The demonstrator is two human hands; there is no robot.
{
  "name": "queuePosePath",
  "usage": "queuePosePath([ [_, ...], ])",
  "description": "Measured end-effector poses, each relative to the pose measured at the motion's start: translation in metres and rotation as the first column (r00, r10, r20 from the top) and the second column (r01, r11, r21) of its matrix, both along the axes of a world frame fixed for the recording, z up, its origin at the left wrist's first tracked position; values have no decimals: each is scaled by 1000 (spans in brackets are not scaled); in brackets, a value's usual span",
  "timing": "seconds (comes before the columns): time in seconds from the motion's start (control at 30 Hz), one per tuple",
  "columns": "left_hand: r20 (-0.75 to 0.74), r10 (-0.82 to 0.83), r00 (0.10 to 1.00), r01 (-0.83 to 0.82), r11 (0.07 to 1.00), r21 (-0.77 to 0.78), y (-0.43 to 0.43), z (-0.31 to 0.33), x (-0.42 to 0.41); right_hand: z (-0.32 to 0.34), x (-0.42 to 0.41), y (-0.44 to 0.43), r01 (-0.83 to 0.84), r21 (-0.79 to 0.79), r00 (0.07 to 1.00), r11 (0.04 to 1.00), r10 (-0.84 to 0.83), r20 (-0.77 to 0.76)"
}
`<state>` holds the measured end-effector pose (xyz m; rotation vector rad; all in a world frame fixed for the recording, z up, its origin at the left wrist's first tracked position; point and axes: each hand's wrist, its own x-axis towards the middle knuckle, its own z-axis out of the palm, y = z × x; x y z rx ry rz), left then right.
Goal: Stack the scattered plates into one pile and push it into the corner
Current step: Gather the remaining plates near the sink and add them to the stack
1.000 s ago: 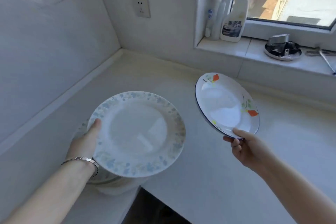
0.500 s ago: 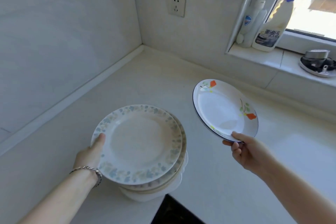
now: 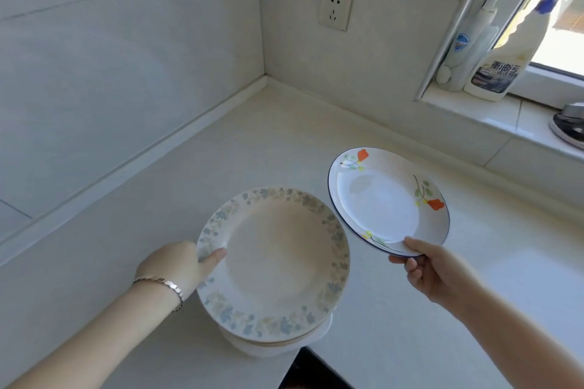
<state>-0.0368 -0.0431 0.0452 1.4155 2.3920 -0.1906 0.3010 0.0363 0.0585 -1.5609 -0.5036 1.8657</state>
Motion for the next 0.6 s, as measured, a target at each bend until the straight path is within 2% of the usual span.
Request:
queuePosePath([
  [0.13,-139,-57,989,53,998,-30,1,1,3,3,-7,1,-49,54,998,997,47,51],
  [0.23,-180,-36,983,46,998,52,-3,2,7,10,-12,0,-109,106,989,988,97,109],
  [0.27,-128,3,992,14,991,130,-6,-2,7,14,-14,-1,-143,125,982,982,126,138],
  [0.3,0,63,998,-61,975,213,-9,-7,9,17,-16,-2,-184,140,972,973,159,172],
  [0.33,215,122,969,-180,944,276,-13,-12,12,21,-18,-3,-225,151,960,963,193,203],
  [0.4,637,155,755,-445,835,324,-17,-22,22,28,-24,-5,-304,152,935,940,263,238],
  [0.43,750,154,643,-550,775,312,-17,-26,27,31,-28,-6,-344,139,921,929,304,245],
  [0.5,841,149,520,-682,666,303,-17,-31,33,33,-40,-9,-429,98,885,898,396,247],
  [0.6,875,155,458,-773,557,305,-13,-38,33,31,-60,-16,-537,52,829,842,516,215],
])
